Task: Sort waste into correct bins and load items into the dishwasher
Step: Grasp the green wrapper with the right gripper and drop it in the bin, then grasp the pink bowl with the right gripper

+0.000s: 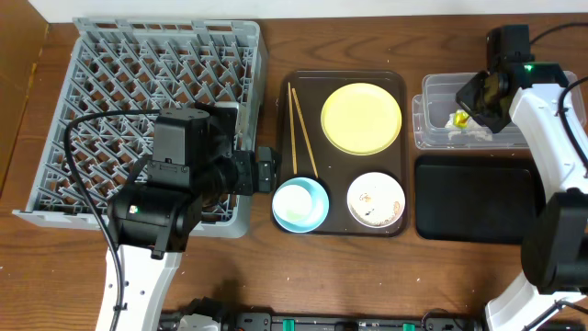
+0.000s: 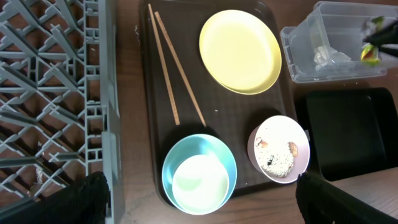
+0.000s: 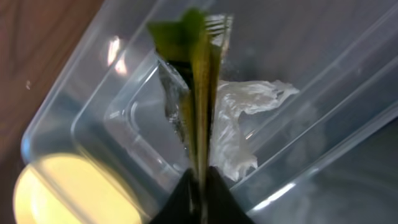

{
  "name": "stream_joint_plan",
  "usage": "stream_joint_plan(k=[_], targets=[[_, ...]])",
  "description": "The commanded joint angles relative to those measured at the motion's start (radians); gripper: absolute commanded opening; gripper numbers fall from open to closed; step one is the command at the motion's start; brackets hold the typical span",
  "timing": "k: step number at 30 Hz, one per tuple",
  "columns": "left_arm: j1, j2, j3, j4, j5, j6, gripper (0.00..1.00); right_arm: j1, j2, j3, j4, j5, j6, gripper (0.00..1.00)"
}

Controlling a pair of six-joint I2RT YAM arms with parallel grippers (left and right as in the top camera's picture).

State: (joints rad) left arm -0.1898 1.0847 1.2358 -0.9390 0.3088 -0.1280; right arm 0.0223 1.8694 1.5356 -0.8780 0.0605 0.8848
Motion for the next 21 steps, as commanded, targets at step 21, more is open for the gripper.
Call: stream_joint_plan(k=[21], targets=[[0.003,-0.002,0.018,-0.003,0.005,-0.002,0.97,0.572,-0.152,-0.063,-0.204,-0.133,-0.564,0.41]])
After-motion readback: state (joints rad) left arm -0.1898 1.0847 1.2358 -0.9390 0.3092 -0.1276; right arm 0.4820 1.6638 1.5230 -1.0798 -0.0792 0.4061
